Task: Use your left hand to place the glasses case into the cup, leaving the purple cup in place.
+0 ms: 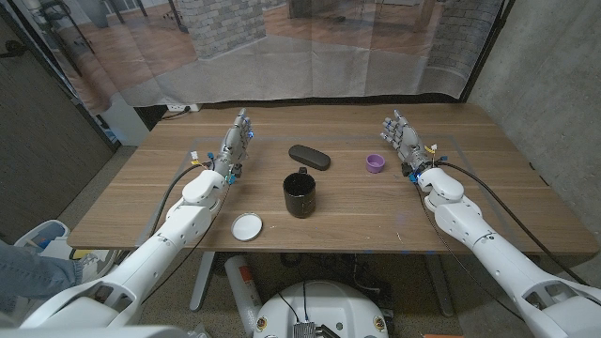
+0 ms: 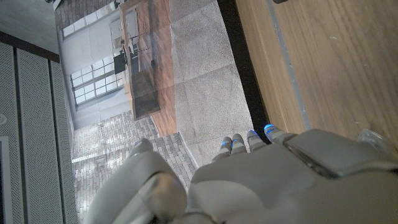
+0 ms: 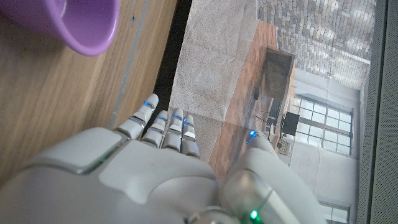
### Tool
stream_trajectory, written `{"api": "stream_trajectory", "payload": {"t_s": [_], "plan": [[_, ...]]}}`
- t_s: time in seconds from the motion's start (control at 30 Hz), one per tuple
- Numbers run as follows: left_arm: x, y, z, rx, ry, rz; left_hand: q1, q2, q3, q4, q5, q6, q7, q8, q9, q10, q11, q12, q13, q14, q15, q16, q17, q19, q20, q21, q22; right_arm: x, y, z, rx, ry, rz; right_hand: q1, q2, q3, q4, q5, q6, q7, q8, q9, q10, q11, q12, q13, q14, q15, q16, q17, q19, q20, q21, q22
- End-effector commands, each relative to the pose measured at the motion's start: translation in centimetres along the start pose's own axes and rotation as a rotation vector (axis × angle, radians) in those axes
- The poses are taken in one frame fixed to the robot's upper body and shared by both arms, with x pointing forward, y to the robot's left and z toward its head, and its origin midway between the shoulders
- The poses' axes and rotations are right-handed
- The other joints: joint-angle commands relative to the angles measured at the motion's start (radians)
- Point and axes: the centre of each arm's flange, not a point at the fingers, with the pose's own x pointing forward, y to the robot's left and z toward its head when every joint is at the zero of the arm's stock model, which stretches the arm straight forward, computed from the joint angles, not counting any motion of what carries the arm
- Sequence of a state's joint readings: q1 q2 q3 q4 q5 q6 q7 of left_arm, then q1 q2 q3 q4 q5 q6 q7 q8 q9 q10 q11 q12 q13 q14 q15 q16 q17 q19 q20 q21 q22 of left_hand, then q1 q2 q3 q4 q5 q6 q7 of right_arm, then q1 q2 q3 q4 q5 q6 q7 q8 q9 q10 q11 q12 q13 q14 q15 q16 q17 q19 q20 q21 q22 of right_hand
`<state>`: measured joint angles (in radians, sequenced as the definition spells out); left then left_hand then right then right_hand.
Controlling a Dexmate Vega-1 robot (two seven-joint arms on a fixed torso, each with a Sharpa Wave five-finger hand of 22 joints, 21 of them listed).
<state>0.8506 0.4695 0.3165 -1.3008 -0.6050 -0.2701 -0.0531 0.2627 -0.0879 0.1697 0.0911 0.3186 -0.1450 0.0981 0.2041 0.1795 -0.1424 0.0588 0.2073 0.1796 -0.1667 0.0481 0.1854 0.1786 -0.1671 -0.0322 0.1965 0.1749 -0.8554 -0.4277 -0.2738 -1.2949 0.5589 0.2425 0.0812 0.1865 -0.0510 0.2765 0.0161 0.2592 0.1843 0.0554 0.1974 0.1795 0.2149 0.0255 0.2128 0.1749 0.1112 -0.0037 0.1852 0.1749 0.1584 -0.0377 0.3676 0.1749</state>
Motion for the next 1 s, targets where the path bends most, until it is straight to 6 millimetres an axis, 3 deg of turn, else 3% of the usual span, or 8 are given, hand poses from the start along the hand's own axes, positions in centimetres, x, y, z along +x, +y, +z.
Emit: {"api": "stream_trajectory", "payload": {"t_s": [0.03, 1.0], "plan": [[0.1, -0.1, 0.1, -0.005, -0.019, 0.016, 0.013, 0.002, 0.007, -0.003, 0.008, -0.002, -0.002, 0.005, 0.005, -0.004, -0.001, 0.008, 0.004, -0.045, 0.004, 0.008, 0.002, -0.030, -0.025, 0.005, 0.004, -0.2, -0.2, -0.1, 0.001, 0.006, -0.013, 0.008, -0.001, 0.007, 0.000, 0.004, 0.010, 0.000, 0.004, 0.004, 0.009, -0.001, 0.003, 0.003, 0.008, 0.002, 0.005, 0.004, 0.006, -0.032, 0.004, 0.003], [0.1, -0.2, 1.7, 0.134, -0.074, -0.038, 0.053, 0.034, 0.018, -0.017, 0.013, 0.053, -0.014, 0.016, 0.006, 0.044, -0.009, 0.016, 0.005, 0.000, 0.000, 0.014, 0.001, -0.003, -0.007, 0.011, 0.004, -0.6, -0.3, -0.2, 0.000, 0.000, -0.023, 0.007, 0.004, 0.005, -0.003, 0.003, 0.010, -0.006, 0.000, 0.004, 0.008, -0.003, -0.001, 0.003, 0.011, 0.004, 0.005, 0.005, 0.004, -0.030, -0.009, 0.004]]}}
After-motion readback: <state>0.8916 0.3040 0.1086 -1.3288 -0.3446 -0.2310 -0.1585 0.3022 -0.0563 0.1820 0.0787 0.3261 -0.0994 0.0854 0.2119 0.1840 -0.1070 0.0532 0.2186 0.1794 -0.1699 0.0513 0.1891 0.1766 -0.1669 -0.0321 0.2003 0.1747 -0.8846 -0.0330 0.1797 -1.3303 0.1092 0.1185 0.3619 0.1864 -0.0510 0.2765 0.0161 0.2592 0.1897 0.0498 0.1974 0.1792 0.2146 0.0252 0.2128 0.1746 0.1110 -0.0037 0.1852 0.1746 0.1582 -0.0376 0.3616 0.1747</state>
